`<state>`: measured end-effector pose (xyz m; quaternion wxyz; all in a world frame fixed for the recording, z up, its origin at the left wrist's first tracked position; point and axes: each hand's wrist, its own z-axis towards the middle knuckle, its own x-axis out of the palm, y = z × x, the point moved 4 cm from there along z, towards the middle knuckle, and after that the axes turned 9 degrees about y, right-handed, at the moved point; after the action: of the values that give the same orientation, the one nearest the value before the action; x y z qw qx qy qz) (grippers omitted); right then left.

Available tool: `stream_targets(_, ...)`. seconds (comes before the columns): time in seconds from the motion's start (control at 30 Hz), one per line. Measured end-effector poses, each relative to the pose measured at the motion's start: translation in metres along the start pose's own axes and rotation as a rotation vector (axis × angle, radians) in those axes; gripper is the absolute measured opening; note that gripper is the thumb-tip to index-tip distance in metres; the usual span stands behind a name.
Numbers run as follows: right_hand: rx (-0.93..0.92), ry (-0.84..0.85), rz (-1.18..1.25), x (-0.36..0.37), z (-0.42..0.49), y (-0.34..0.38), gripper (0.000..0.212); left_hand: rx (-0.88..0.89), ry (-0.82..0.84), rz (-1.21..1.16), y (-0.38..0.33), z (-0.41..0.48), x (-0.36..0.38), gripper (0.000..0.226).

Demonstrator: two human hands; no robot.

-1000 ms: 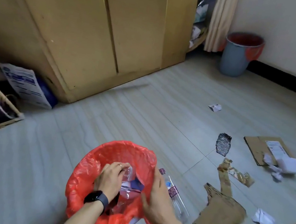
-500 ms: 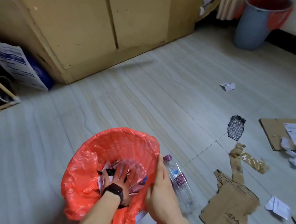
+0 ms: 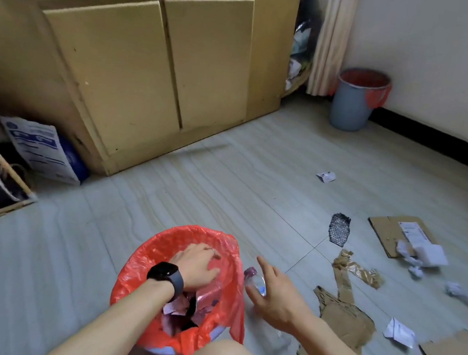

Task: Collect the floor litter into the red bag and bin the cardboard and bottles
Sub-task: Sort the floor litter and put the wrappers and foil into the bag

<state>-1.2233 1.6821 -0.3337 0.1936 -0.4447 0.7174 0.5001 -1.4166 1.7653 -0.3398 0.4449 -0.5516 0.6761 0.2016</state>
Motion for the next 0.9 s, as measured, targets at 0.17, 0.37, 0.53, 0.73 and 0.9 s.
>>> stream_targets(0.17,0.118,-0.085,-0.158,-0.067,-0.078,-0.056,0.063,0.251,-0.061,0.094,-0.101,-0.012,-0.058,0.043)
stream_targets(0.37,0.396,-0.130,-0.212,-0.144,-0.215,-0.161,0.051,0.532,-0.035,0.290,-0.261,-0.041,-0.079,0.041)
stream_targets(0.53,0.590,-0.341,0.002,-0.167,-0.340,-0.233,0.048,0.699,0.035,0.470,-0.379,-0.060,-0.048,0.041)
stream_targets(0.73,0.693,-0.586,0.288,-0.127,-0.428,-0.285,0.039,0.821,0.096,0.588,-0.478,-0.062,0.015,0.042)
stream_targets(0.9,0.745,-0.565,0.444,-0.075,-0.439,-0.332,0.039,0.731,0.212,0.599,-0.503,-0.011,0.079,0.041)
